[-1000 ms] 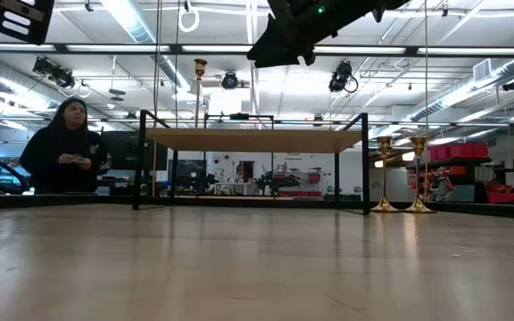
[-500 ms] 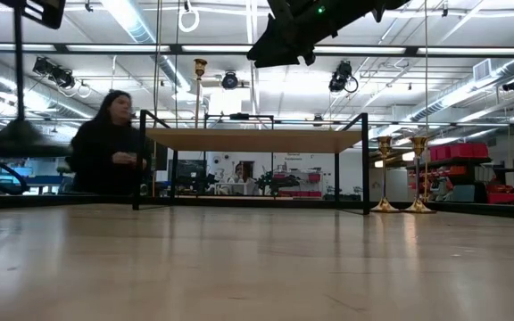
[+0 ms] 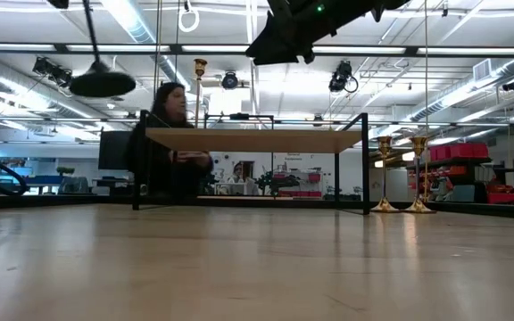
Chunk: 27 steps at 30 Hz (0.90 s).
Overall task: Pick & Place candle stick holders
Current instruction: Put the top right black candle holder on the shelf
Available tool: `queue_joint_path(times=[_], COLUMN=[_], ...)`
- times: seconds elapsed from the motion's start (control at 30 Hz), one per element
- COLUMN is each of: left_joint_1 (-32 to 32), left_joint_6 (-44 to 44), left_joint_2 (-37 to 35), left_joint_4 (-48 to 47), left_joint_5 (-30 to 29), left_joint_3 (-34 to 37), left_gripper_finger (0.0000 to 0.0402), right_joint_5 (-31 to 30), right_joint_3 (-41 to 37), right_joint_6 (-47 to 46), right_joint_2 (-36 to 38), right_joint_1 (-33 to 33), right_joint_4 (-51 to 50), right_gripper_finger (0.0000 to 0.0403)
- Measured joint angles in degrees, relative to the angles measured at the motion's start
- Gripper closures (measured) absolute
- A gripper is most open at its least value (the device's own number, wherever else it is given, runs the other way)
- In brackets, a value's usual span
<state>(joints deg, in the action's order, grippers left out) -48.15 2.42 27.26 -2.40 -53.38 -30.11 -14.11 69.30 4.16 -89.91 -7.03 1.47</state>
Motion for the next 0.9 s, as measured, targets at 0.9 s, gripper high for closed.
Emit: queue_joint_path(times=[0.9], left_joint_1=[41.1], left_joint_6=[7.3], left_joint_2=[5.1], left_joint_4=[-5.5], left_joint_5=[15.0], left_joint_3=[-13.5], left_gripper_finger=[0.0366], right_joint_5=[0.0], right_joint_3=[0.0], right_joint_6=[1.5], right_joint_2=[0.0], right_joint_1=[-0.1], right_joint_4=[4.4], right_gripper_finger=[0.0206])
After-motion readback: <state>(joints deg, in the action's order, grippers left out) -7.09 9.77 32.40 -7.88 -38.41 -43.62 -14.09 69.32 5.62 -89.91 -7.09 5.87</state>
